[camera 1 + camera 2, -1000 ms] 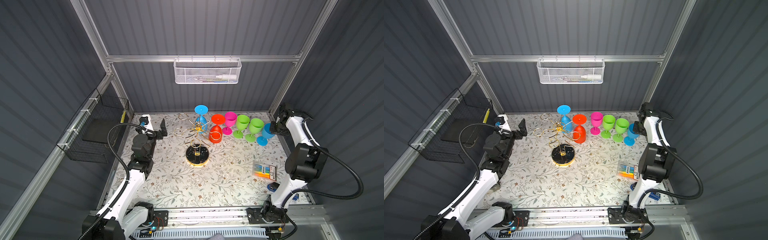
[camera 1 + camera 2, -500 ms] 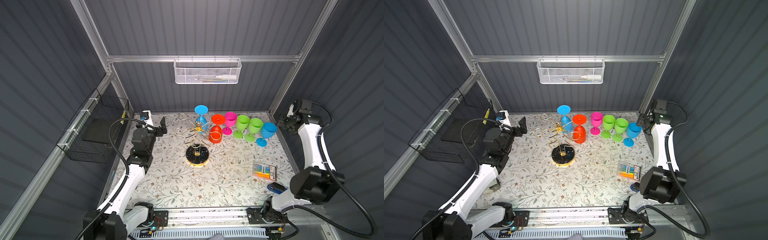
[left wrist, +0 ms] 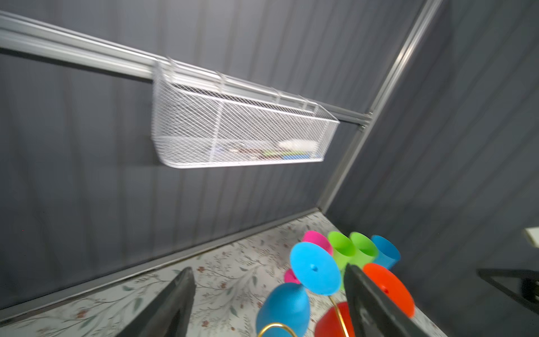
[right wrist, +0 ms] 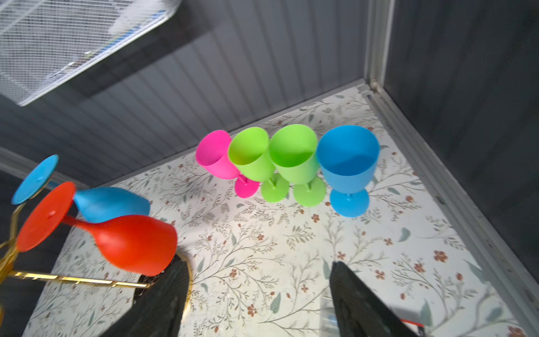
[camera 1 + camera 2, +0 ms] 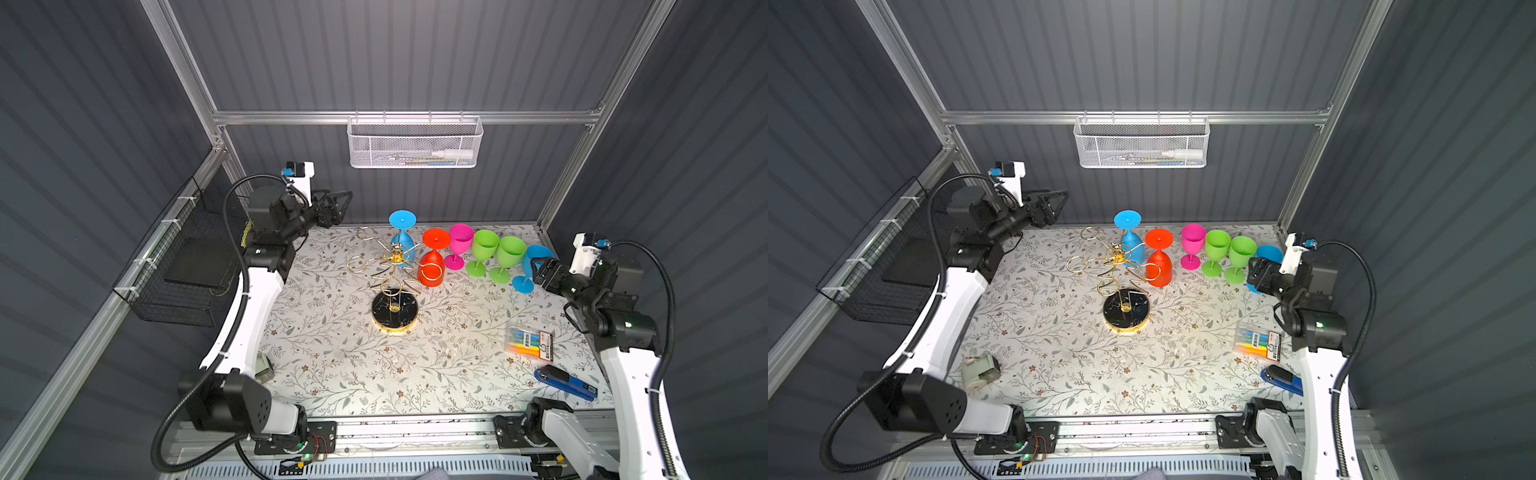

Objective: Take the wine glass off the wine glass rack
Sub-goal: 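Move the left gripper to the remaining cyan glass on the rack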

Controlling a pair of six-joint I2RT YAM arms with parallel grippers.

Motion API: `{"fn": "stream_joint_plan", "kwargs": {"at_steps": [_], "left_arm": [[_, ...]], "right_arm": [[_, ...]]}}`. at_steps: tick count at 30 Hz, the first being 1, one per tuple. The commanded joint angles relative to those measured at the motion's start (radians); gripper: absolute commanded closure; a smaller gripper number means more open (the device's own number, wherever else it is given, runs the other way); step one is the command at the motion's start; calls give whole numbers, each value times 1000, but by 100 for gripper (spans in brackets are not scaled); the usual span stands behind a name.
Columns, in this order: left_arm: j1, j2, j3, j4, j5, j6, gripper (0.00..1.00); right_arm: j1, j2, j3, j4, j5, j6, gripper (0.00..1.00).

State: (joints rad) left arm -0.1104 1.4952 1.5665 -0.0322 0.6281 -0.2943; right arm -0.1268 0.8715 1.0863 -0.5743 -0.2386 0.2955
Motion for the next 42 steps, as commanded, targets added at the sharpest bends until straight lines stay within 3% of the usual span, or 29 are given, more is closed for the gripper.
{"fn": "stream_joint_plan", "kwargs": {"at_steps": [1,6,12,24,42], "left_arm": [[-3,120,115,-160,255,-50,22],[-9,346,369,-322,338,-65,26],[-66,493,550,-453,272,-1,26],[-120,587,629,-476,276,-1,27],[-153,600,615,-530,252,48,36]], "right_arm": [[90,-11,-38,59,16,19,22],[236,-10,-83,87,89,10,21],[359,-10,-150,140,99,40,20],[551,-10,-224,211,190,117,20],[635,29,-243,231,228,143,19]]}}
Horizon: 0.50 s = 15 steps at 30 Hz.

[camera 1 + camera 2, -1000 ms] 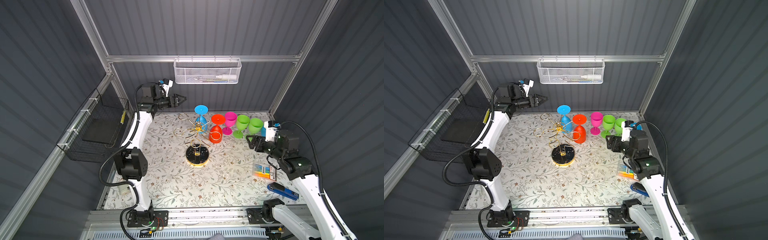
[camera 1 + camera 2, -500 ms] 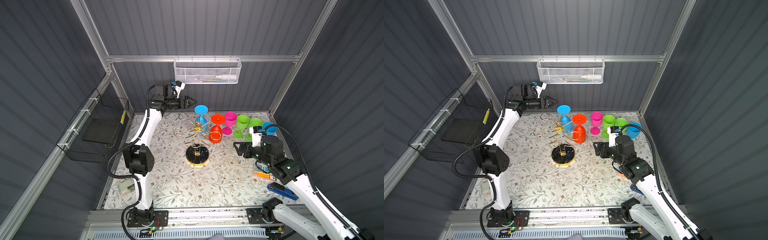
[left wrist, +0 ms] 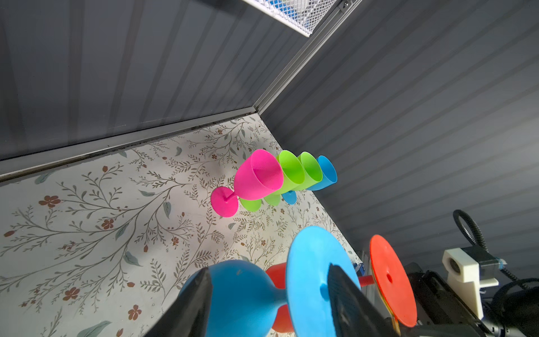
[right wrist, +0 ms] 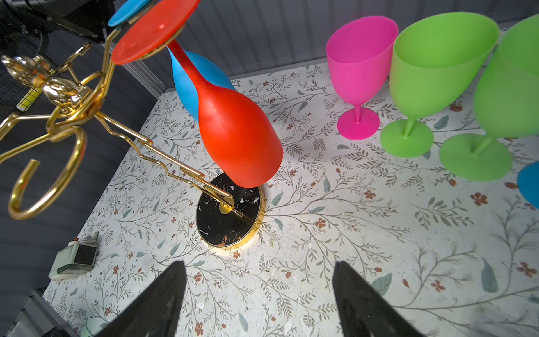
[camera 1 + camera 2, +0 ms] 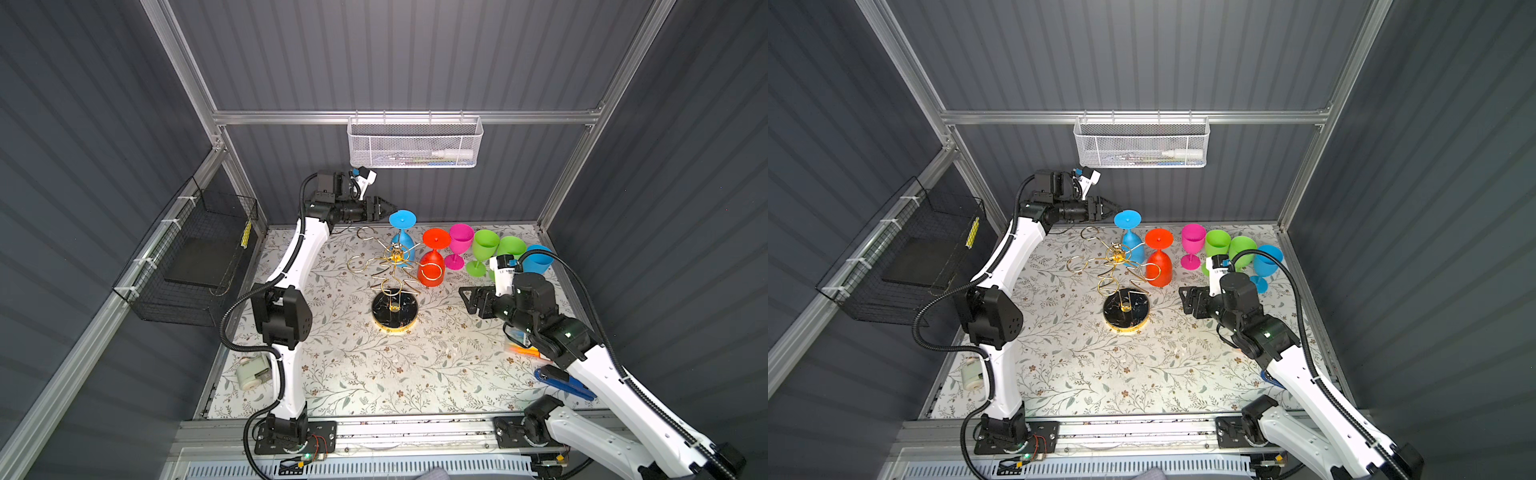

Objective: Take the wine glass off the wine glass rack
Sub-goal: 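Move the left gripper to the remaining cyan glass on the rack, then grasp the cyan glass stem with the left gripper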

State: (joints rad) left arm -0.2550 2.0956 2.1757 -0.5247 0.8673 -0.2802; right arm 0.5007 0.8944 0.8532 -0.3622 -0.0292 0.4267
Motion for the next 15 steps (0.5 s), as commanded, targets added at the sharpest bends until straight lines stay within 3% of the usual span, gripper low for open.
{"fn": "stream_joint_plan", "kwargs": {"at_steps": [1,15], "left_arm": [[-9,-1,2,-40,13,39,36],[-20,-12,-12,-101,-9,70,48]], "right_arm": [[10,7,-9,18,20,13,19],[16,21,-11,37,25,21,19]]}}
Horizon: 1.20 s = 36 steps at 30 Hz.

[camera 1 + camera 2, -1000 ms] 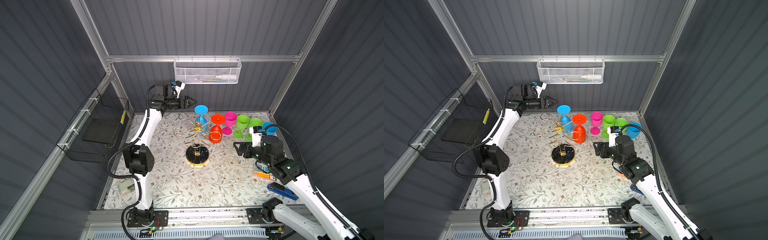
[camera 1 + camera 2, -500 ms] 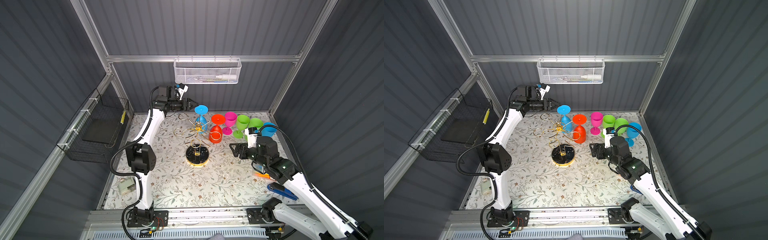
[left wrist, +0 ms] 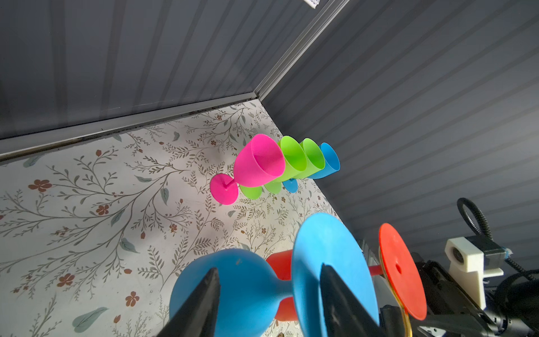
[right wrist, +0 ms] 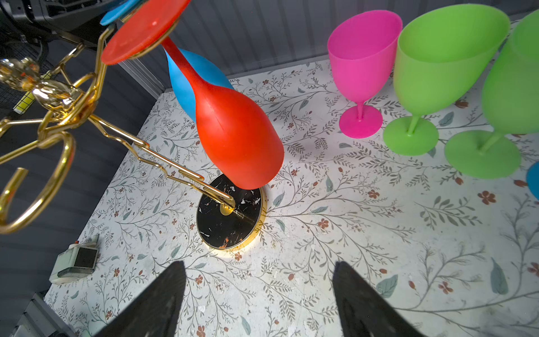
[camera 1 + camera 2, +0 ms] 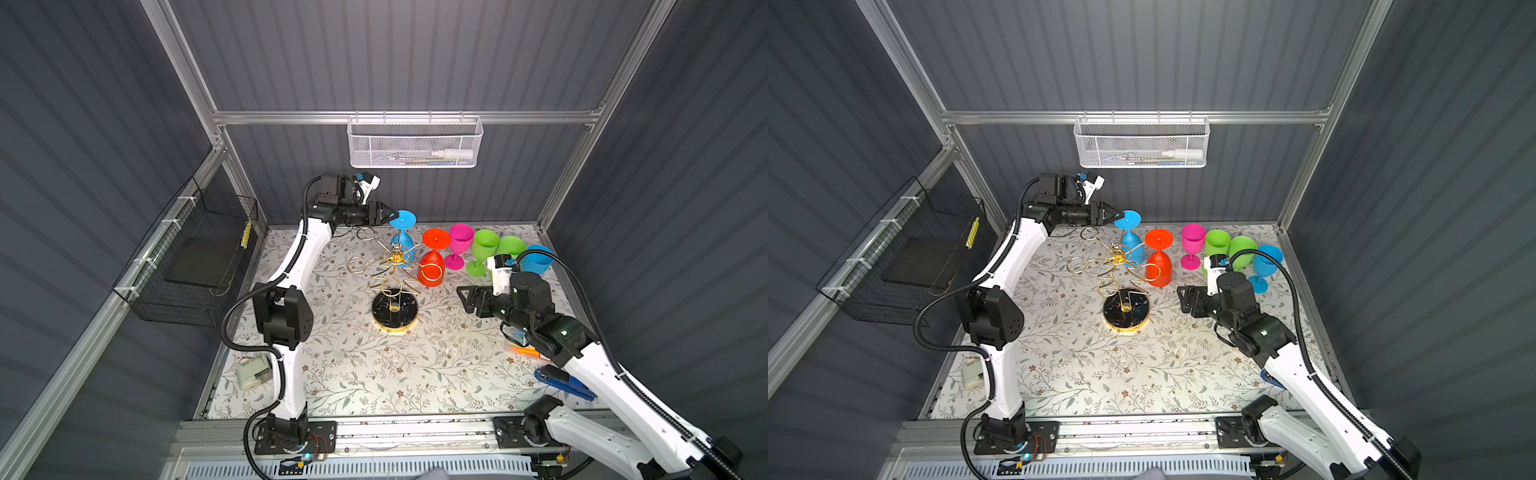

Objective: Take the wine glass off the wine glass rack
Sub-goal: 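Grasp the cyan glass stem with the left gripper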

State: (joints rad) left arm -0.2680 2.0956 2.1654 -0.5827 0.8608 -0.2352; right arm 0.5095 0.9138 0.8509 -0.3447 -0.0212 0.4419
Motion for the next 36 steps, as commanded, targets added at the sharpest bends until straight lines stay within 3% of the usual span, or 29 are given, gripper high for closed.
{"fn": "stream_joint_plan", "kwargs": {"at_steps": [1,24,36], "left_arm": [[-7,-12,1,-46,-3,26,50],[-7,-36,35,-33,27,-11,99],[-7,-63,1,47,108,-98,100]], "right_arm": [[7,2,-10,17,17,5,18],[9,-10,-23,16,35,15,17],[9,-29,-33,18,32,24,17]]}}
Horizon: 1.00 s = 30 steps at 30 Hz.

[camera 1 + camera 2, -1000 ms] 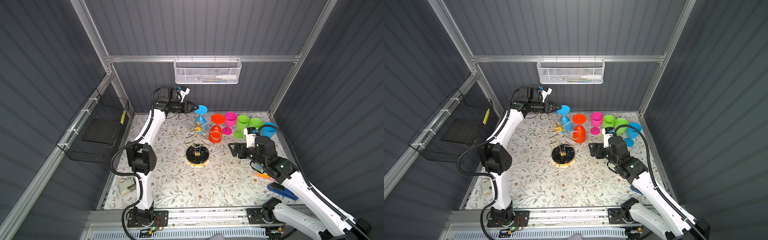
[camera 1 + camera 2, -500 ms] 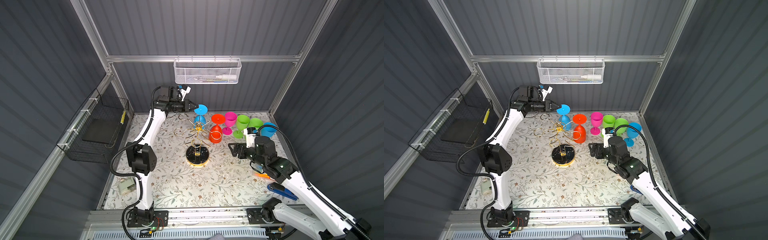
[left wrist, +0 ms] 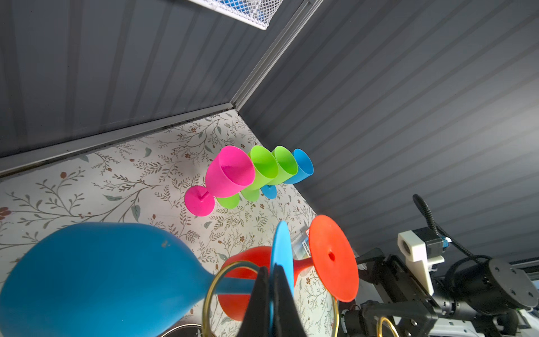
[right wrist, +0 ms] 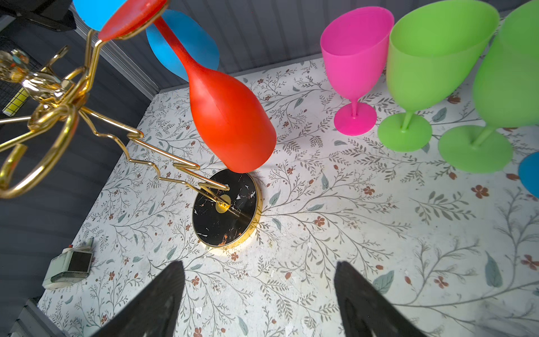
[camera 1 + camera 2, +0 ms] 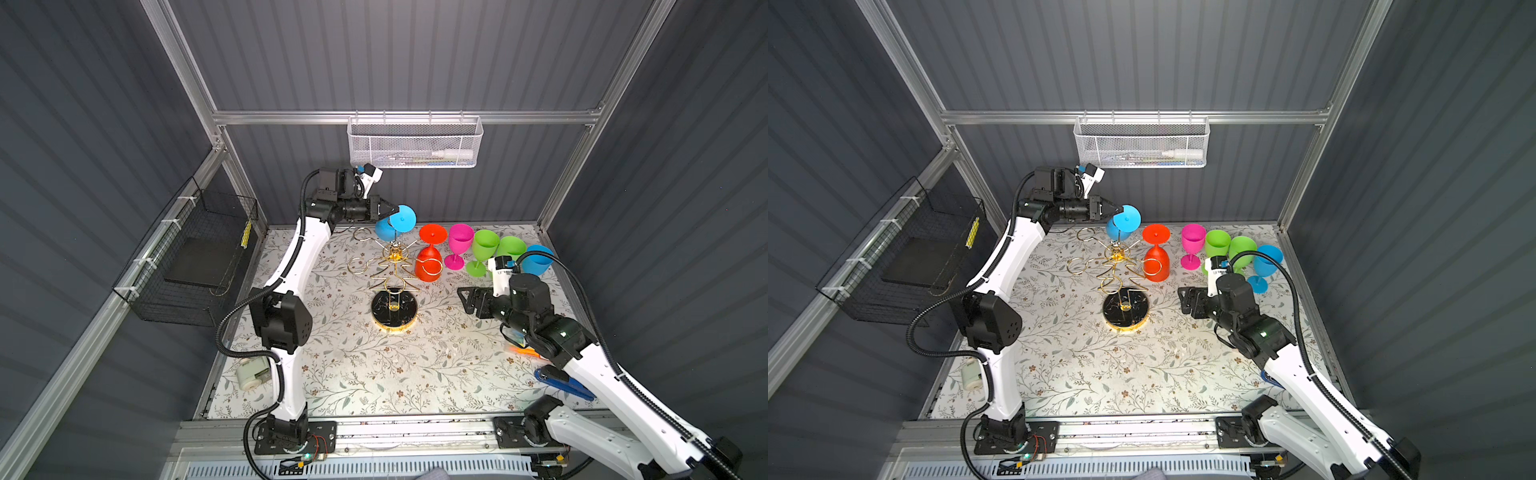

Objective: Take the wine glass off the wine glass rack
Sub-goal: 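Grasp the cyan glass stem with the left gripper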

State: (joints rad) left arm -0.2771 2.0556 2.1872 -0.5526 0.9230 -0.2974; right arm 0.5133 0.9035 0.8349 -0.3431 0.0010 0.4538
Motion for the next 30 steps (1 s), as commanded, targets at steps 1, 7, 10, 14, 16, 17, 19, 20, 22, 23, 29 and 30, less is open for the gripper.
{"fn": "stream_joint_plan", "kwargs": {"at_steps": [1,7,10,14,16,17,19,20,22,23,29,30], "left_arm": [[3,-26,-25,31,57,-50,100],[7,-35,-52,126,122,-149,100],[12,-41,-68,156,135,-178,100],[23,-49,-83,191,154,-212,100],[26,-50,-83,194,157,-219,100],[27,-53,-83,194,157,-219,100],[31,-57,-87,199,167,-225,100],[33,-57,-90,205,174,-235,100],[39,-64,-95,210,176,-236,100],[42,-70,-100,214,177,-239,100],[49,-85,-126,256,197,-270,100],[49,-88,-131,256,199,-269,100]], "right_arm": [[4,-20,-17,16,10,12,17],[5,-36,-23,13,11,17,17],[5,-46,-31,15,12,19,17],[5,-48,-34,13,12,20,17],[4,-50,-34,13,10,19,17],[5,-51,-34,13,9,20,17],[5,-53,-36,13,9,22,17],[5,-53,-37,13,8,22,17],[5,-58,-39,11,8,22,17],[5,-58,-40,10,8,23,17],[5,-64,-43,10,10,25,17],[5,-64,-43,10,10,25,17]]}}
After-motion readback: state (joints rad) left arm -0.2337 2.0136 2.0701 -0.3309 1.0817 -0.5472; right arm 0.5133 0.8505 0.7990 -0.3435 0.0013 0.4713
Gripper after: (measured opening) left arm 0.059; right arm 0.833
